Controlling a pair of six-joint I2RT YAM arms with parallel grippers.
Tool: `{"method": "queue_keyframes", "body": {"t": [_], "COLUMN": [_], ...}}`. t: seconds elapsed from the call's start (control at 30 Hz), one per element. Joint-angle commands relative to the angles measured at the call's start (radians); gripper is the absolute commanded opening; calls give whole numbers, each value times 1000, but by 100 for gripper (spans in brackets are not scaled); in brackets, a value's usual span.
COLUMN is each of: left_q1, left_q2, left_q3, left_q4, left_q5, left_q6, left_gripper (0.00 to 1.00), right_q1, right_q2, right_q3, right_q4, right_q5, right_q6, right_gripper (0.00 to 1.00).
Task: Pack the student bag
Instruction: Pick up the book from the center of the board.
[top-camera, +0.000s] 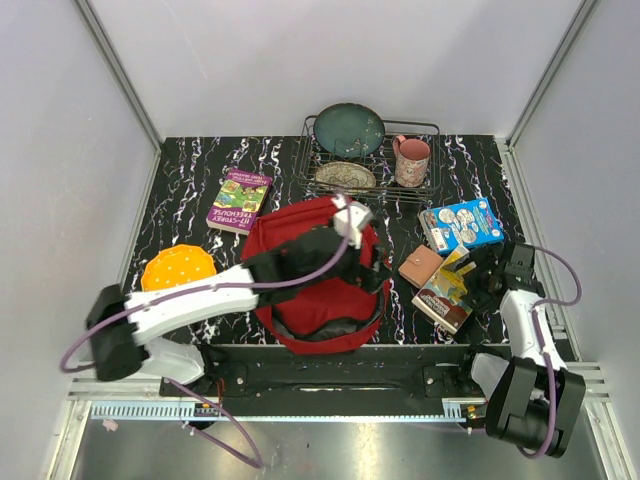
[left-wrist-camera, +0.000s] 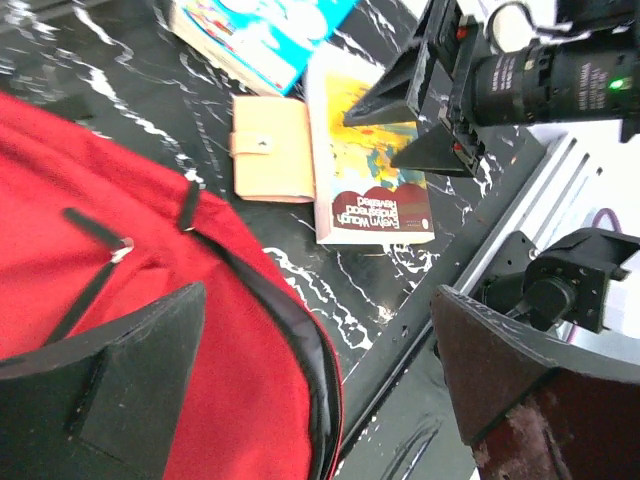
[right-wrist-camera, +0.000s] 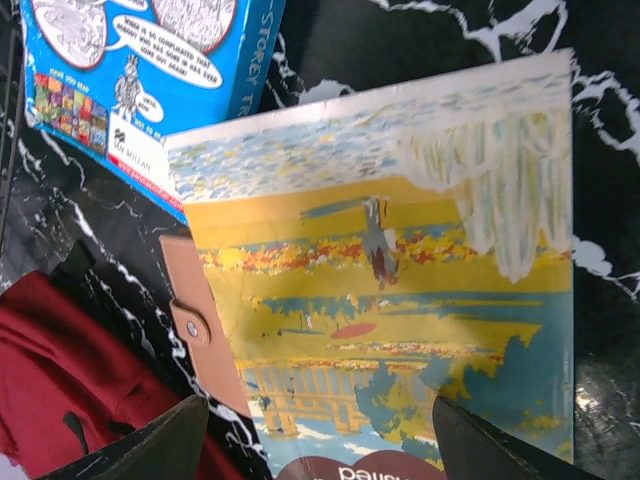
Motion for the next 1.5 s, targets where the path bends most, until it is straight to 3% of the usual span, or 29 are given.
{"method": "queue_keyframes", "body": {"t": [0.0,0.13,0.37,0.7,1.07,1.23,1.47], "left_q1": [-3,-3,-11,-16,-19,-29,-36], "left_q2": [250,448,616,795,887,904,887], "left_q3": [110,215,310,407,413,433,444], "left_q4": [142,208,284,294,323,346,367], "left_q5": [210,273,325,345,426,468,489], "left_q6": [8,-9,-44,-75,-141,-159,-167], "left_gripper": [99,99,99,99,97,90,56], "right_q1": [5,5,4,-4,-7,-7,-7], "right_q2": [-56,-105,-202,-30,21,50,53], "right_q3": [-60,-34,3,-2,-83,-109,-114], "right_q4": [10,-80,-180,-55,77,129,133], "right_q5": [-86,13,367,366,179,66,-11], "right_q6": [34,72,219,170,109,83,58], "right_gripper": [96,98,100,100,99,100,90]}}
